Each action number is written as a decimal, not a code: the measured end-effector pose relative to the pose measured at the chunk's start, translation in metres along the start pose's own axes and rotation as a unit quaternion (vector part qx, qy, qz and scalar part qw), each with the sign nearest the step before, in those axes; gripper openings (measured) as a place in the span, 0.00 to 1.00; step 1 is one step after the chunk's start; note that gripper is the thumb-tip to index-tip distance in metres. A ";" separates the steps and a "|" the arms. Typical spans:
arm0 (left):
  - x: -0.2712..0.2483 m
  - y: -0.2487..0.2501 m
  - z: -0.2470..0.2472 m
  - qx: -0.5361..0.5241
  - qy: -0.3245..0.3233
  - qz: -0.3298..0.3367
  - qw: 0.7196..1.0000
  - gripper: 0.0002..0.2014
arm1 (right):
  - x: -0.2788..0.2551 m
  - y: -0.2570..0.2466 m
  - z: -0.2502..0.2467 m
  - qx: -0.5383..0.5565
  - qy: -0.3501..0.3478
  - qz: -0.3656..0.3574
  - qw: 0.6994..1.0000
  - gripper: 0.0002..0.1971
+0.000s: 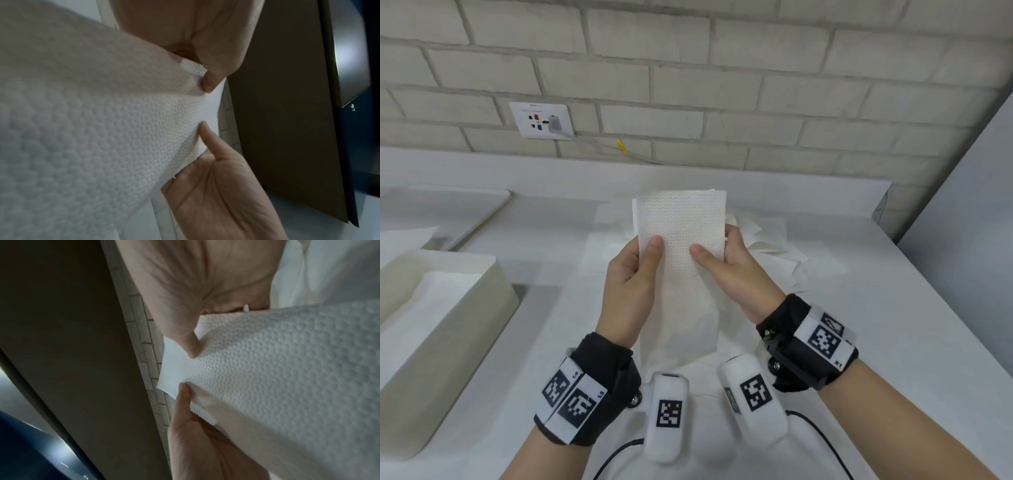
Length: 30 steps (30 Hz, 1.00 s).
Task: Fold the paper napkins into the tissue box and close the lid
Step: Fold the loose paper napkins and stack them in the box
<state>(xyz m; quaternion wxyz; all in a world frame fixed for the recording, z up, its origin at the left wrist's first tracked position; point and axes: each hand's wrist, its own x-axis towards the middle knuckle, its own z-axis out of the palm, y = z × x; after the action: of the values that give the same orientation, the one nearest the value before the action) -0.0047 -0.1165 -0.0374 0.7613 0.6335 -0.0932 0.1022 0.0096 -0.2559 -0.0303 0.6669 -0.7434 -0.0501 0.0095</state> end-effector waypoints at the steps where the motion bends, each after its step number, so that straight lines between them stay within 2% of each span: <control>1: 0.000 -0.001 0.000 0.004 -0.003 -0.001 1.000 0.11 | -0.001 0.000 0.000 -0.007 -0.011 -0.007 1.000 0.18; 4: 0.002 -0.007 -0.002 0.027 -0.013 0.017 0.999 0.10 | -0.004 0.001 -0.002 -0.042 -0.037 -0.020 0.998 0.13; 8: 0.004 -0.015 -0.005 0.020 -0.050 0.062 0.997 0.35 | -0.004 0.005 -0.011 -0.069 -0.049 -0.017 0.996 0.15; 10: 0.004 -0.017 -0.003 -0.029 -0.070 0.017 0.997 0.39 | -0.005 0.004 -0.017 -0.067 -0.056 -0.029 0.996 0.13; 12: 0.003 -0.018 0.000 -0.038 -0.086 -0.049 0.994 0.34 | -0.008 0.003 -0.024 -0.075 -0.068 -0.040 0.994 0.11; 14: 0.001 -0.018 0.006 0.002 -0.083 -0.094 0.992 0.18 | -0.009 0.001 -0.032 -0.119 -0.080 -0.046 0.989 0.10; 15: -0.001 -0.018 0.010 0.027 -0.070 -0.103 0.992 0.13 | -0.009 0.000 -0.039 -0.159 -0.080 -0.036 0.983 0.08; 18: -0.003 -0.018 0.015 0.063 -0.040 -0.099 0.992 0.11 | -0.006 0.002 -0.072 -0.322 -0.051 0.030 0.945 0.06; 22: -0.002 -0.022 0.014 0.058 -0.015 -0.105 0.993 0.09 | -0.004 0.021 -0.121 -0.504 -0.050 0.155 0.848 0.16; 25: -0.002 -0.024 0.014 0.058 -0.011 -0.109 0.992 0.09 | -0.006 0.043 -0.138 -0.555 -0.082 0.240 0.792 0.26; 28: -0.003 -0.025 0.017 0.062 -0.024 -0.112 0.991 0.09 | -0.009 0.060 -0.144 -0.566 -0.086 0.273 0.774 0.35; 30: -0.003 -0.025 0.019 0.063 -0.028 -0.113 0.991 0.09 | -0.009 0.066 -0.145 -0.548 -0.068 0.283 0.785 0.37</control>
<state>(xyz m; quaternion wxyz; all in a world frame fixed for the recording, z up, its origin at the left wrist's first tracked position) -0.0014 -0.1393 -0.0585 0.7235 0.6894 -0.0356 0.0032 0.0167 -0.4074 -0.0799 0.1101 -0.9619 0.1203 0.2194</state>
